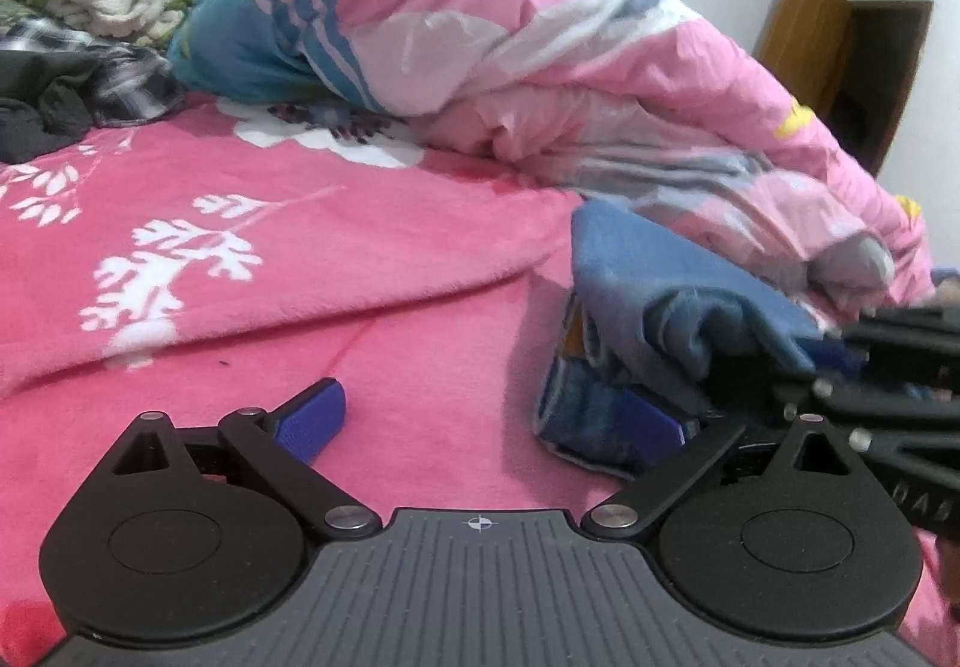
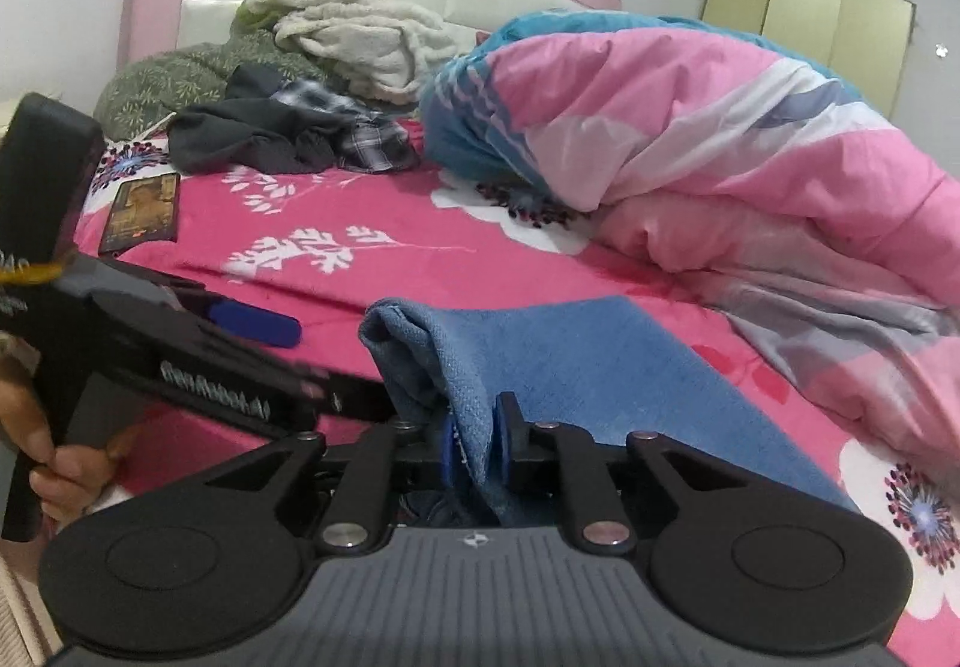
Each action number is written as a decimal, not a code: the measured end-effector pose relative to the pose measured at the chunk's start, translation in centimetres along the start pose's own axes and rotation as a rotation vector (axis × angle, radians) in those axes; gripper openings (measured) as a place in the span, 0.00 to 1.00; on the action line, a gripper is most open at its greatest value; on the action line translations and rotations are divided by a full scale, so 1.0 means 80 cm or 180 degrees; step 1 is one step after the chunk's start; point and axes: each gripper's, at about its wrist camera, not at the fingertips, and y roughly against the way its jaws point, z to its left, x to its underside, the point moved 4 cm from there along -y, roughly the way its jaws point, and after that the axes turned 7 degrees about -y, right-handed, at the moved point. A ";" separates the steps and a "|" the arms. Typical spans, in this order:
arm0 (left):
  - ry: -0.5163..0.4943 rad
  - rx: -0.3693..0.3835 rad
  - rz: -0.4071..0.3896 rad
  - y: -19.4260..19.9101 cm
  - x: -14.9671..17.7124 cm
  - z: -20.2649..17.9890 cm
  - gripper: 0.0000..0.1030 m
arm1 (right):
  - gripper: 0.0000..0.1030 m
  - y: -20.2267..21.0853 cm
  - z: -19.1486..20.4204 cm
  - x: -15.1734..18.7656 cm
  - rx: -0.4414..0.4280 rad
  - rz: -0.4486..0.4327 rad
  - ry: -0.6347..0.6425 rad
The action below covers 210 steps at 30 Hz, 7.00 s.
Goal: Fold clothes
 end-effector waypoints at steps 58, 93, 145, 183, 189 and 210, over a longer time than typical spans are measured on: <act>0.0925 0.0847 0.0316 -0.047 -0.001 -0.036 0.80 | 0.34 -0.010 -0.246 0.131 -0.1795 0.0668 -0.4476; 0.0337 0.1794 0.1082 -0.077 0.050 -0.313 0.86 | 0.47 0.224 -0.422 0.286 -0.0970 0.0170 -0.4455; -0.0665 0.1857 0.0212 -0.057 0.051 -0.313 0.69 | 0.05 0.271 -0.193 0.184 0.0895 0.0337 -0.0502; -0.0285 0.1686 0.0222 -0.063 0.042 -0.283 0.75 | 0.15 0.266 -0.252 0.171 0.0451 -0.0146 -0.2501; -0.0400 0.1669 -0.0317 -0.037 0.023 -0.287 0.80 | 0.15 0.248 -0.237 0.192 0.0576 -0.0096 -0.2362; -0.1233 0.1788 0.0169 -0.101 0.040 -0.368 0.79 | 0.16 0.242 -0.312 0.171 0.1049 0.0174 -0.1992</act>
